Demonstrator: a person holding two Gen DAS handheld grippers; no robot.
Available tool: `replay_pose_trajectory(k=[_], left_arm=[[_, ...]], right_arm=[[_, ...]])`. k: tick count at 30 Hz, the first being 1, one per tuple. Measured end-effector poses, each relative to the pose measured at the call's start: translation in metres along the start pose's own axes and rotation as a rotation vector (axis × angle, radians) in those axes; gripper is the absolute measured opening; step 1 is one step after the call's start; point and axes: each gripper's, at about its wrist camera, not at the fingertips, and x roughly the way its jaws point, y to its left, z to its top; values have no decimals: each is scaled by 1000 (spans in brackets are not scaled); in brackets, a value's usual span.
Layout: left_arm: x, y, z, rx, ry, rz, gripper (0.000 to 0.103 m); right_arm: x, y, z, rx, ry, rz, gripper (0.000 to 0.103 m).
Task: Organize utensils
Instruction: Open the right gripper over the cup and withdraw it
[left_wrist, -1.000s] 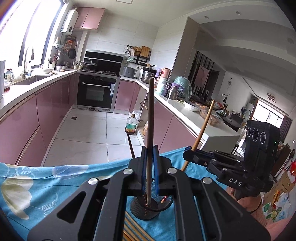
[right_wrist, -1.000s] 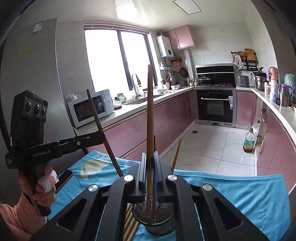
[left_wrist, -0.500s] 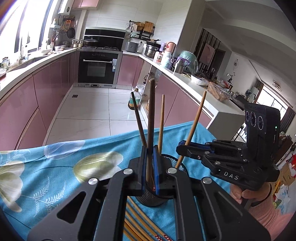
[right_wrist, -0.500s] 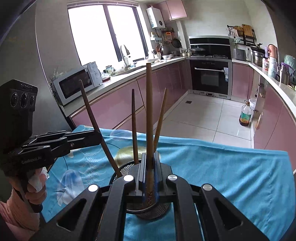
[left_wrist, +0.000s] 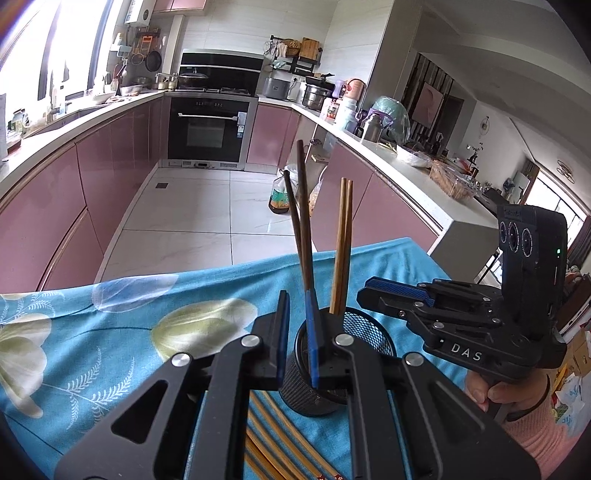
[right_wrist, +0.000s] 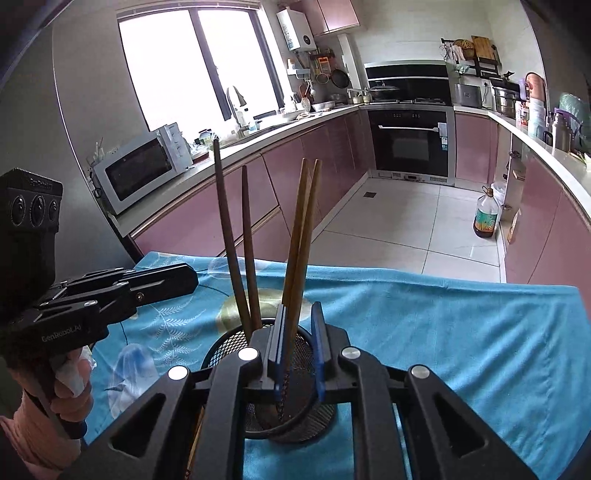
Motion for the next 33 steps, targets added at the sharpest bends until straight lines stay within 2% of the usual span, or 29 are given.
replay_pose_trajectory(k=[4,6,8,9,15,17,20,26,33], left_arm=[[-4,4,-10,-10,-9,4,12],[-9,4,-17,-9,-21,15,19],[-16,6,-23,-5,-45,38,34],[-20,7,-27,-3,-60,45,37],[-52,16,-51,7,-123,79,48],[-61,18,-61,9,-126,105,53],[-68,27,-81,0,-106,131,54],[-65,41,-126,-28,-11,160,54],[-45,43,-161,-61,82,166,54]], right_arm=[[-4,1,-2,-1,-14,-1,18],[-8,3,-4,-4,-21,-2,23],[-12,6,-6,-12,-35,-4,27],[-15,8,-7,-17,-43,-5,28],[-46,23,-20,-62,-117,26,34],[-58,30,-27,-86,-139,48,38],[-68,44,-42,-139,-146,53,42],[-52,61,-76,-185,-46,54,42],[-10,67,-107,-144,100,69,42]])
